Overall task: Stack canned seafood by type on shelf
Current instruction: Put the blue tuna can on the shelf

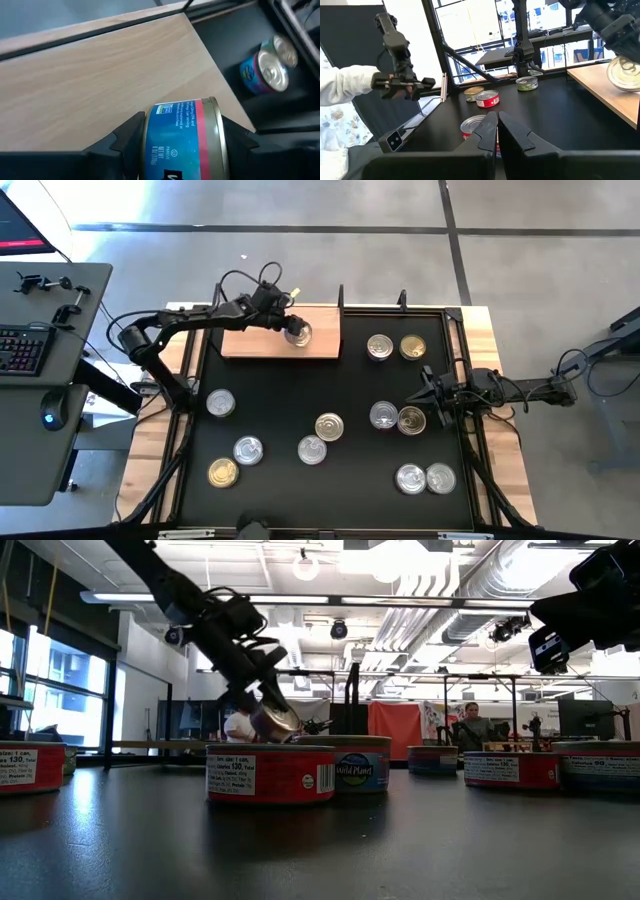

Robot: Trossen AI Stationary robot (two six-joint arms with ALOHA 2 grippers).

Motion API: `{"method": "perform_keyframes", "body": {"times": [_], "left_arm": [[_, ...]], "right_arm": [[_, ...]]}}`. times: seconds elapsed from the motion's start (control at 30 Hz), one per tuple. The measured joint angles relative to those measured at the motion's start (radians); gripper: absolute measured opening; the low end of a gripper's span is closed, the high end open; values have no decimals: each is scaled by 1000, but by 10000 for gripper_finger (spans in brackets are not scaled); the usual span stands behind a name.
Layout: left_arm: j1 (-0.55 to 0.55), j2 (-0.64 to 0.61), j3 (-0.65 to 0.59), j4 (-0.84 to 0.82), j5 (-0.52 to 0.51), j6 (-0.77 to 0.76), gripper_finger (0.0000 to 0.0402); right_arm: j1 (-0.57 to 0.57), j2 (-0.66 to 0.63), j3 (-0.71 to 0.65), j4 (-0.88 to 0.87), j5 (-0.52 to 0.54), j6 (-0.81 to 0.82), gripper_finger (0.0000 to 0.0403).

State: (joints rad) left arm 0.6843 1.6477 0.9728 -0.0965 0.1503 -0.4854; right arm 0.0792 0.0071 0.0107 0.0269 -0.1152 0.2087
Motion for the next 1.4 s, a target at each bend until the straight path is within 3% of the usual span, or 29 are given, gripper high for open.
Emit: {"method": "perform_keyframes", "body": {"times": [0.2, 0.57, 0.87, 1.03, 1.17, 1.4], "left_arm": [[24, -7, -28, 19, 7, -15, 189], [84, -57, -33, -96, -11, 10, 261], [122, -86, -25, -113, 6, 145, 286], [58, -139, 44, -200, -7, 327, 268], [-43, -147, 104, -282, -15, 496, 230], [-114, -81, 119, -421, -192, 602, 139]], "right_arm": [[0, 0, 0, 0, 0, 0, 7], [0, 0, 0, 0, 0, 0, 7], [0, 0, 0, 0, 0, 0, 7], [0, 0, 0, 0, 0, 0, 7], [0, 0, 0, 0, 0, 0, 7], [0, 0, 0, 0, 0, 0, 7]]}}
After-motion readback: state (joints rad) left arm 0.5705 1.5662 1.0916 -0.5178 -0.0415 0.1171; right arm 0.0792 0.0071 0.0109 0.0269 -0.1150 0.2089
